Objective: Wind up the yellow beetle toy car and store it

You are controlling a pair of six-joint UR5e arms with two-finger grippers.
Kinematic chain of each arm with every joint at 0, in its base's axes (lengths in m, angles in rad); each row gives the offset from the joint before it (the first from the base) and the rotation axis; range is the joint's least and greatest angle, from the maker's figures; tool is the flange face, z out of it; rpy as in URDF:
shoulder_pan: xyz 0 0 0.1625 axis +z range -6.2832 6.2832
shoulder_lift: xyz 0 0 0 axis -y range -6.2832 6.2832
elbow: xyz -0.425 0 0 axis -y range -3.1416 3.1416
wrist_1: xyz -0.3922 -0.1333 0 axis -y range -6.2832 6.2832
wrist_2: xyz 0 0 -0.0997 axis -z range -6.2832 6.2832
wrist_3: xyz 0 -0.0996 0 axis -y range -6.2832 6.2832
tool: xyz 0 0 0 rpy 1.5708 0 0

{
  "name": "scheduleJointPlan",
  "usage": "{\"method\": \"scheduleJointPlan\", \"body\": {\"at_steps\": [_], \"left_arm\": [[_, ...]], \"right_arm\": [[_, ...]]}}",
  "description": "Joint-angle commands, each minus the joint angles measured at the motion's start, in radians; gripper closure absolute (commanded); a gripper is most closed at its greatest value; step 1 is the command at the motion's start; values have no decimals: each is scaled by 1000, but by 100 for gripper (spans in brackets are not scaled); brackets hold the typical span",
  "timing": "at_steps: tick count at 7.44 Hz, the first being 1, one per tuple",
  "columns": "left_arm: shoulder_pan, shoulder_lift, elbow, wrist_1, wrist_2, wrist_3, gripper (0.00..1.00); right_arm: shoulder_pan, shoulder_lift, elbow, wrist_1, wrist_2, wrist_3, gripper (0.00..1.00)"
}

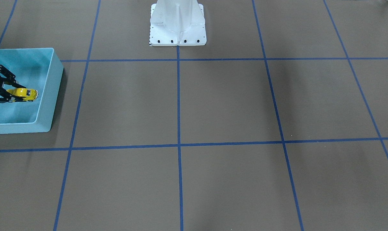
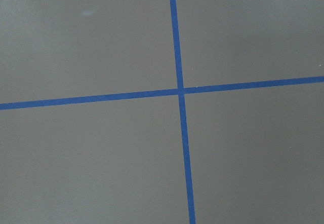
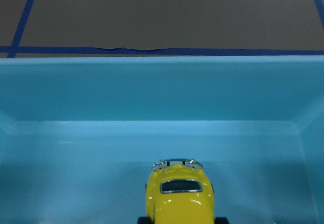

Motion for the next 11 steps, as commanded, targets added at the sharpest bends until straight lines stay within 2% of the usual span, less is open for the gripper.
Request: {"method": "scheduleJointPlan", "body": {"at_steps": [1,2,3,5,6,8,10,11], "left_arm": [[0,0,0,0,0,0,0],[0,0,0,0,0,0,0],[0,0,0,0,-1,0,0],[0,0,0,0,-1,0,0],[0,-2,0,0,-1,0,0],[0,-2,0,0,0,0,0],[0,-2,0,0,0,0,0],[2,-2,0,0,-1,0,0]], "right_arm": [[-15,-4,-1,-1,1,6,16],[-14,-13,1,0,1,6,0],[-12,-27,23,2,2,6,0],[-3,-97,161,0,1,76,0],[53,-122,229,-1,2,133,0],[200,-108,287,-9,1,141,0],[369,-107,327,-125,2,341,0],[420,-102,334,-221,-7,363,0]]}}
